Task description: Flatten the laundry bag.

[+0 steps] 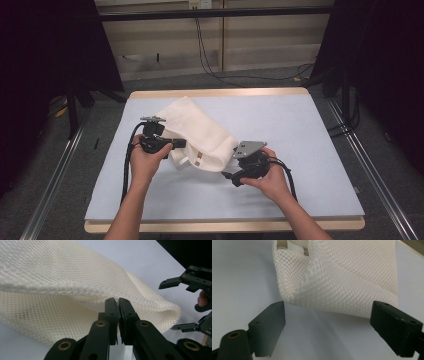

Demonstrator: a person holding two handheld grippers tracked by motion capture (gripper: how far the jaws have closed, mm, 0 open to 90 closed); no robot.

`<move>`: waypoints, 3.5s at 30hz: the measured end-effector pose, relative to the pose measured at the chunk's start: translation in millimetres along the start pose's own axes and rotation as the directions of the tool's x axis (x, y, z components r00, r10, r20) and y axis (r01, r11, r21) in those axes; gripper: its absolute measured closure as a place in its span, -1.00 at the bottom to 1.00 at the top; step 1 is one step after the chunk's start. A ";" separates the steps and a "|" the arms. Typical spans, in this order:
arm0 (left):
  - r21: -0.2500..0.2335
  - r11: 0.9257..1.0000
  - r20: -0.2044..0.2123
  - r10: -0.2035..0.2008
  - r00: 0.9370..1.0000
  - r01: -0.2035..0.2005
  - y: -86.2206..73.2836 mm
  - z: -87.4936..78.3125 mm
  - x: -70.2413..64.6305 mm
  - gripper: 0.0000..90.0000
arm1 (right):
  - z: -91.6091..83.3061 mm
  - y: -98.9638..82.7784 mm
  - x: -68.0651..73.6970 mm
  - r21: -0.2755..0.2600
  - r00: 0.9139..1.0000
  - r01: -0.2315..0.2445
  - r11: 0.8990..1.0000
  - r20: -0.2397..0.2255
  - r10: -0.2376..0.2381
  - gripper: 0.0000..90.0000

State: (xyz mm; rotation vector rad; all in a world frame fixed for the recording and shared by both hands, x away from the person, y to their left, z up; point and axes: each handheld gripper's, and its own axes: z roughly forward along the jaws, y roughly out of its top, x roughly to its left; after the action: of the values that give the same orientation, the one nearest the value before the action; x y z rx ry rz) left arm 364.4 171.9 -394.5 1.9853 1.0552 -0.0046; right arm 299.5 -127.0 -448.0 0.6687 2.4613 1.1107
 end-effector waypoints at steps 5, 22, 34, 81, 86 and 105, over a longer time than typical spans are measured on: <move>0.009 1.000 -0.002 0.004 1.000 -0.004 -1.6 2.7 0.1 0.91 | 2.4 6.6 3.6 -0.020 0.999 0.050 0.999 -0.007 -0.050 -0.57; 0.010 1.000 -0.031 0.009 0.999 -0.008 -7.4 4.8 2.1 0.68 | -9.0 23.9 2.4 -0.086 0.999 0.001 0.996 -0.054 -0.005 0.90; 0.017 1.000 -0.077 0.019 0.997 -0.018 -18.6 -4.4 12.0 0.22 | -25.7 21.6 -19.5 -0.144 0.986 -0.163 0.976 -0.037 0.159 0.94; 0.117 0.993 -0.040 0.038 0.998 -0.033 -51.3 11.1 27.2 1.00 | -52.6 -16.1 -68.6 -0.162 0.923 -0.348 0.923 0.114 0.368 0.94; 0.123 0.991 -0.038 0.053 0.998 -0.048 -52.0 2.7 27.5 1.00 | -57.9 -24.7 -74.2 -0.170 0.908 -0.375 0.911 0.130 0.398 0.94; 0.126 0.991 -0.046 0.054 0.997 -0.048 -56.5 2.6 35.2 1.00 | -50.8 -39.5 -90.5 -0.169 0.878 -0.423 0.890 0.168 0.449 0.93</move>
State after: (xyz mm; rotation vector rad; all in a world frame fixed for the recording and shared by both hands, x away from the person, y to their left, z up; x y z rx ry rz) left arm 349.7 209.0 -447.9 2.1345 1.0578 0.0062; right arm 338.2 -230.3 -435.1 1.2759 2.0967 1.2706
